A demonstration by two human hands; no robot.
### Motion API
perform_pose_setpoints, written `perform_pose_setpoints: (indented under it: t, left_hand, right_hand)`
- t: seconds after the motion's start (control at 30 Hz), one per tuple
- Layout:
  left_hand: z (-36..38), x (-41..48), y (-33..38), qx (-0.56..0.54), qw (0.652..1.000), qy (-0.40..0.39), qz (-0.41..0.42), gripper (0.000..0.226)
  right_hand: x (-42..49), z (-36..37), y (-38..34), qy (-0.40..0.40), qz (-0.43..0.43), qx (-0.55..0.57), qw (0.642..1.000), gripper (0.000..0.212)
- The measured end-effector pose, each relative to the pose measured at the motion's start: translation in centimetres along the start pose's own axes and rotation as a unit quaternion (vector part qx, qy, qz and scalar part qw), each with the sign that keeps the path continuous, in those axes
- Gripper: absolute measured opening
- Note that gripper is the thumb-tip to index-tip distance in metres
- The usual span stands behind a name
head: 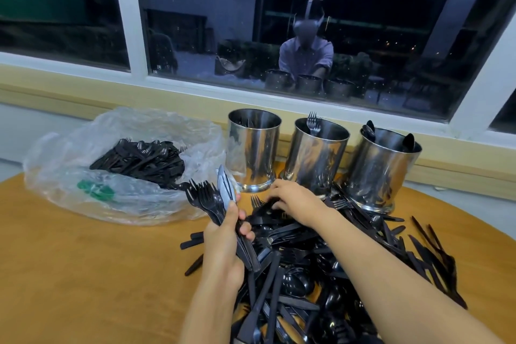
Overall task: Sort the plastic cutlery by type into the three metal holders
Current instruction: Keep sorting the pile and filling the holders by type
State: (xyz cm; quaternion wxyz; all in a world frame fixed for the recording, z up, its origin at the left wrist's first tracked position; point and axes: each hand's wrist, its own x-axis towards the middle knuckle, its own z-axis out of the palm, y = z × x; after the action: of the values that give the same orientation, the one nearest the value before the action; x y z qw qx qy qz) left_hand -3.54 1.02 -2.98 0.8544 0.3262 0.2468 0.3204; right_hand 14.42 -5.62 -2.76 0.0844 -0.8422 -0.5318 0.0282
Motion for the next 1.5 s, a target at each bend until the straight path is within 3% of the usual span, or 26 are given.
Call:
perform_pose_setpoints:
  t: [0.1, 0.3, 0.37, 0.5, 0.77, 1.0, 1.07, 1.2, 1.3, 1.43, 1.5]
  left_hand:
    - [0.0, -0.1, -0.1, 0.007, 1.0, -0.002, 0.003, 0.023]
    - [-0.1, -0.1, -0.3, 0.014, 1.0, -0.003, 0.006, 0.025]
    - [-0.1, -0.1, -0.3, 0.015, 1.0, -0.005, 0.004, 0.025]
    - [0.5, -0.7, -0.8, 0.032, 0.999, -0.028, -0.011, 0.027]
    - [2.7, -3.6, -2.9, 0.092, 0.989, -0.104, -0.052, 0.021]
    - [3.0, -4.5, -4.5, 0.16, 0.981, -0.105, -0.034, 0.015]
    - [3.0, -4.6, -4.7, 0.173, 0.98, -0.098, -0.032, 0.02]
    - [3.1, -5.3, -5.1, 0.139, 0.974, -0.157, -0.081, 0.023]
    - [3.1, -5.3, -5.3, 0.176, 0.971, -0.146, -0.065, 0.026]
    - [3.0, -4.6, -5.3, 0.22, 0.97, -0.102, -0.024, 0.026]
    - [2.8, -4.4, -5.3, 0.222, 0.97, -0.096, -0.027, 0.024]
  right_hand:
    - [-0.3, -0.2, 0.0, 0.097, 0.019, 0.07, 0.993, 0.024]
    - [-1.2, -2.3, 0.1, 0.243, 0.143, 0.127, 0.951, 0.023]
    - [-2.5, -3.9, -0.3, 0.266, 0.179, 0.246, 0.915, 0.021]
    - [-8.3, -5.7, -2.1, 0.237, 0.207, 0.524, 0.792, 0.028]
    - [-17.6, 1.1, -5.0, 0.261, 0.243, 0.643, 0.678, 0.021]
    - [-17.9, 2.5, -6.8, 0.276, 0.216, 0.593, 0.725, 0.017]
    - [-17.6, 2.6, -7.2, 0.297, 0.215, 0.576, 0.73, 0.013]
    - [-17.4, 2.6, -7.7, 0.313, 0.208, 0.572, 0.729, 0.013]
    - [-17.6, 2.4, -7.6, 0.311, 0.215, 0.579, 0.723, 0.007]
    - [-17.7, 2.6, -6.6, 0.276, 0.231, 0.504, 0.785, 0.009]
    - [-17.8, 2.6, -6.5, 0.279, 0.228, 0.485, 0.797, 0.012]
